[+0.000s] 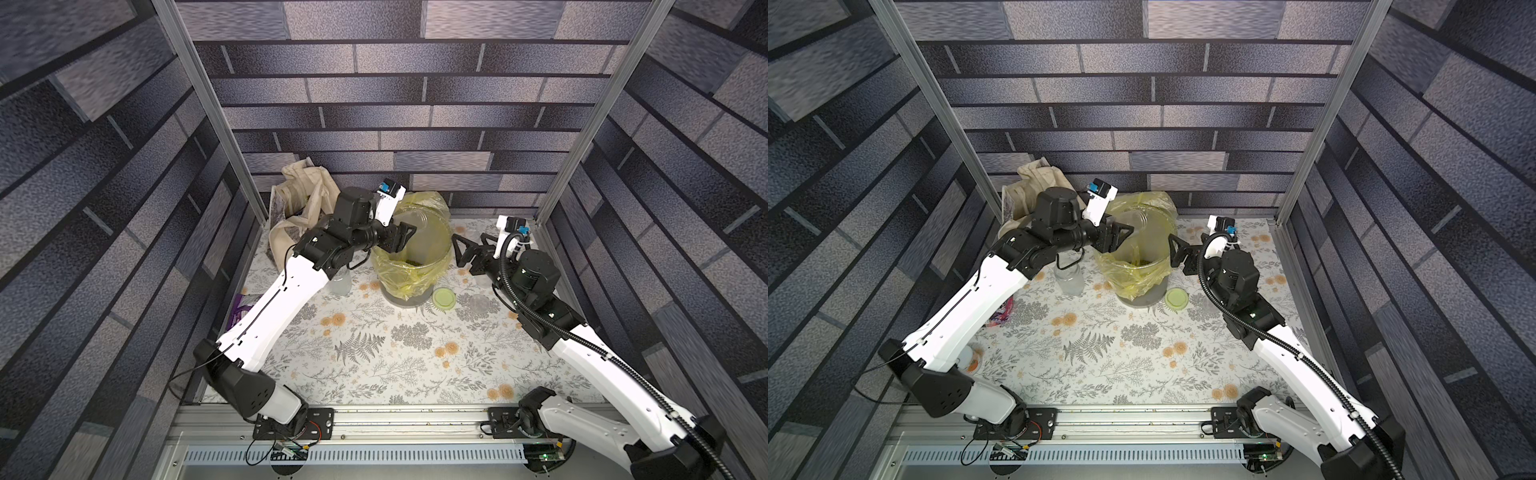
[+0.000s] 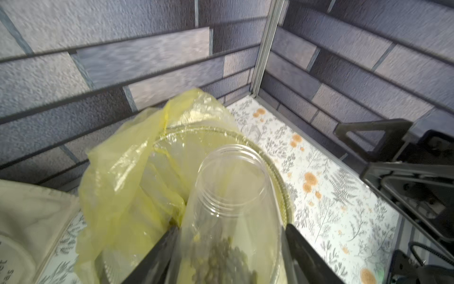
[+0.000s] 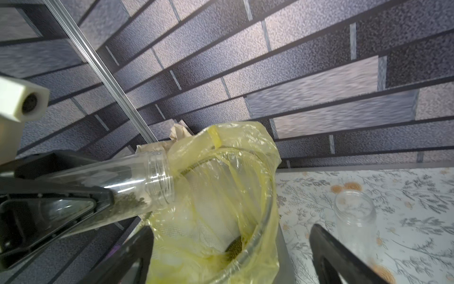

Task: Empty moldy mung beans from jars
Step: Pour the moldy mung beans from the jar into the trash bin.

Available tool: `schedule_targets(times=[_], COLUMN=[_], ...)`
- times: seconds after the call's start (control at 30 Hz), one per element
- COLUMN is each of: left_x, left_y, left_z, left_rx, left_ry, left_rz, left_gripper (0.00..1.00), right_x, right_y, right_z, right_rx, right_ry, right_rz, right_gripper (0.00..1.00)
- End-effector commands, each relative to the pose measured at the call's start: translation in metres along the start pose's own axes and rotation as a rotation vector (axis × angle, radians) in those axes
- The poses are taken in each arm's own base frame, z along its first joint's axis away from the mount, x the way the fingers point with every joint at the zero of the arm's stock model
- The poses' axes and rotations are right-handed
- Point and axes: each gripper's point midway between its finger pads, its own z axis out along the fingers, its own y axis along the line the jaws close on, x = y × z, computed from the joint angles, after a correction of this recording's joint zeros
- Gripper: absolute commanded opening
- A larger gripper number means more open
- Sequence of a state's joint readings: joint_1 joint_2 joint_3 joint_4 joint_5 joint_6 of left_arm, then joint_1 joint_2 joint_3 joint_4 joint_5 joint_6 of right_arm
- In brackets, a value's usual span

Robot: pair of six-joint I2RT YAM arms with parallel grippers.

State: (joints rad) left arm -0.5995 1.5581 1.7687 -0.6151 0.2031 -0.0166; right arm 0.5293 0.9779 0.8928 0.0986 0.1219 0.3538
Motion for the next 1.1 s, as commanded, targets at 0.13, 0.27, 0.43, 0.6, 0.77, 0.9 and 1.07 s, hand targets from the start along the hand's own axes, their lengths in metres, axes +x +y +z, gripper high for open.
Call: schedule_targets(times=[0.13, 0.27, 0.43, 0.6, 0.77, 0.9, 1.07], left_x=[0.07, 0.076, 0.059, 0.044, 0.018, 0.001, -0.024], left_y=[0.02, 0.03, 0.031, 0.021, 0.008, 0.007, -0.005], left_z=[0.02, 0.019, 0.011, 0.003, -0.01, -0.03, -0.046], left_rx=[-0.16, -0.248, -0.306, -0.326, -0.327, -0.338, -0.29], left_ry=[0.539, 0.632, 0.576, 0.52, 0.414, 0.346, 0.211], left_rz=[0.05, 0.081, 0.1, 0.139, 0.179, 0.187, 0.187], left_gripper=[0.61, 0.61, 0.62, 0.61, 0.61, 0.61, 0.6], right_x=[0.029, 0.033, 0.035, 0.04, 0.041, 0.034, 0.014], right_y=[-0.023, -0.029, -0.026, -0.02, -0.011, -0.003, 0.012], right_z=[-0.014, -0.022, -0.025, -0.021, -0.019, -0.021, -0.032], right_rx=[0.042, 0.053, 0.034, -0.011, -0.066, -0.109, -0.194], right_ry=[0.061, 0.073, 0.073, 0.084, 0.082, 0.063, -0.029], right_rz=[0.013, 0.014, 0.031, 0.07, 0.107, 0.123, 0.16], right_gripper=[1.0, 1.0, 1.0, 1.0, 1.0, 1.0, 1.0])
